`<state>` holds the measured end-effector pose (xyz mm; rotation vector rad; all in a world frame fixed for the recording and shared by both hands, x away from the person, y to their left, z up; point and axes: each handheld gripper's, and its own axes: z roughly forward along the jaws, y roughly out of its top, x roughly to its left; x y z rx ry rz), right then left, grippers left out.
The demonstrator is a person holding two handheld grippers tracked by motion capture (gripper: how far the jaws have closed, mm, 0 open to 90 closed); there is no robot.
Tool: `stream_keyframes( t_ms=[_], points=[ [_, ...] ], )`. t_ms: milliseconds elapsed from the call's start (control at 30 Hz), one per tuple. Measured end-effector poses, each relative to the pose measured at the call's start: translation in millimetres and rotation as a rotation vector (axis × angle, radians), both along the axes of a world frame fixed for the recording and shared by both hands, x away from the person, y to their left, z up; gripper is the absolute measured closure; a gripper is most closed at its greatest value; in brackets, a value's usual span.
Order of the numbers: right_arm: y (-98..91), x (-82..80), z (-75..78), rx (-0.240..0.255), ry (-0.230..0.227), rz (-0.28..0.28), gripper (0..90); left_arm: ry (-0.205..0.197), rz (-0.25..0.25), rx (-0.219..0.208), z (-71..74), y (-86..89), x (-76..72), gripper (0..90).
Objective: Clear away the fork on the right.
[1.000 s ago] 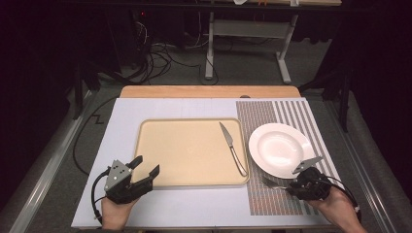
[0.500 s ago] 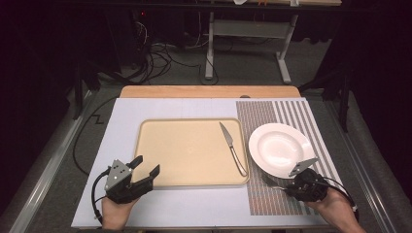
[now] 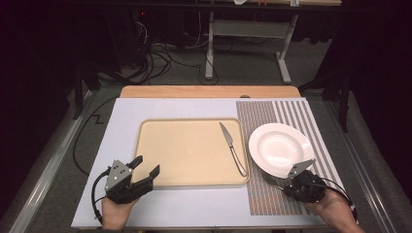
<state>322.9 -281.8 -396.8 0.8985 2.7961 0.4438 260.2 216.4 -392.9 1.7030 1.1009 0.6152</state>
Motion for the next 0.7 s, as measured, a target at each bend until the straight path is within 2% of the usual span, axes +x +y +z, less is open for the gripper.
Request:
stream_keyframes(
  t_ms=[367, 700],
  points=[
    [4.2, -1.7, 0.5, -0.005, -0.003, 0.039, 85.9, -0.002, 0.001, 0.000, 0.1, 0.4, -0.4, 33.0],
    [10.0, -0.9, 5.8, 0.022, -0.017, 0.063, 85.9, -0.002, 0.002, 0.000, 0.1, 0.5, -0.3, 33.0]
  ],
)
